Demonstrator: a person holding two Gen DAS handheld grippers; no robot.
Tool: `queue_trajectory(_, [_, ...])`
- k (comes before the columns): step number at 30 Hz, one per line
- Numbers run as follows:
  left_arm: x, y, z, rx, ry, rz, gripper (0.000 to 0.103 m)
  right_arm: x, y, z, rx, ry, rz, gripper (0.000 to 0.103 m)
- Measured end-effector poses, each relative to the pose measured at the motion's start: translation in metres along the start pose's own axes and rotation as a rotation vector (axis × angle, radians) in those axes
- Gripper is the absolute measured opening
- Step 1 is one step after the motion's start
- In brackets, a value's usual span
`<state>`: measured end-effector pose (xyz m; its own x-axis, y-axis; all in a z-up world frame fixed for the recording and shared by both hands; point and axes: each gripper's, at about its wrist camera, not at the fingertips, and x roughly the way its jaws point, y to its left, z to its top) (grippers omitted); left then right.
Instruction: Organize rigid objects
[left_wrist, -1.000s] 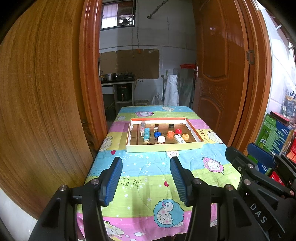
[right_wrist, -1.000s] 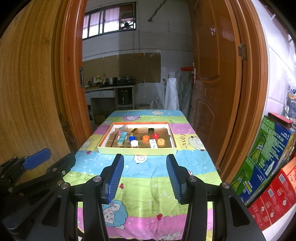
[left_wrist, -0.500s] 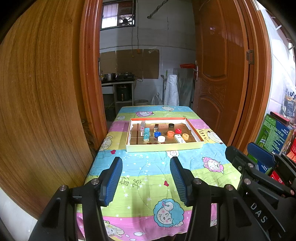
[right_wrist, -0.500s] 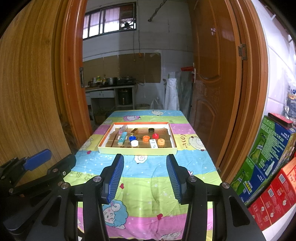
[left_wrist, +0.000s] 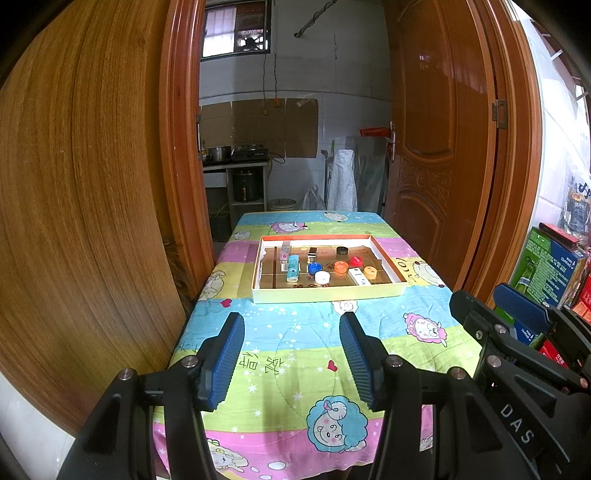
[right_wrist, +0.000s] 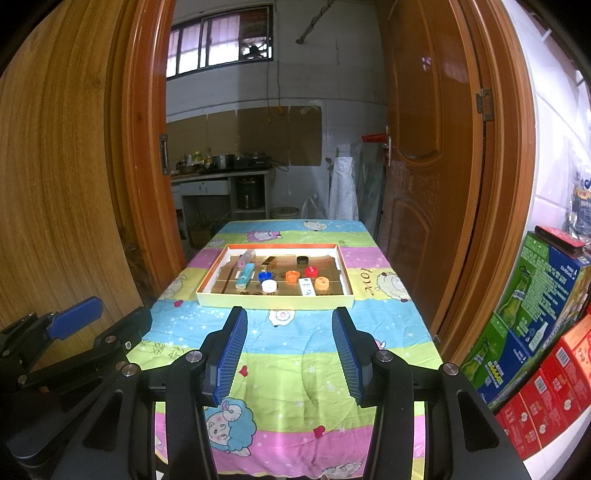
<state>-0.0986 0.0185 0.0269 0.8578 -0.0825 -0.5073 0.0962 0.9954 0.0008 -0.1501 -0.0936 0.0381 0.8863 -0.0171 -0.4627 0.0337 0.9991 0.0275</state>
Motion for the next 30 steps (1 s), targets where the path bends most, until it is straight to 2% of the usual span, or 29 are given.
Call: queue_trajectory(30, [0.0022,0.0007,0.0028,-0.012,-0.014,-0.007,0.054,0.0001,0.0004,0.0004,0.002,0.01,0.016,0.05])
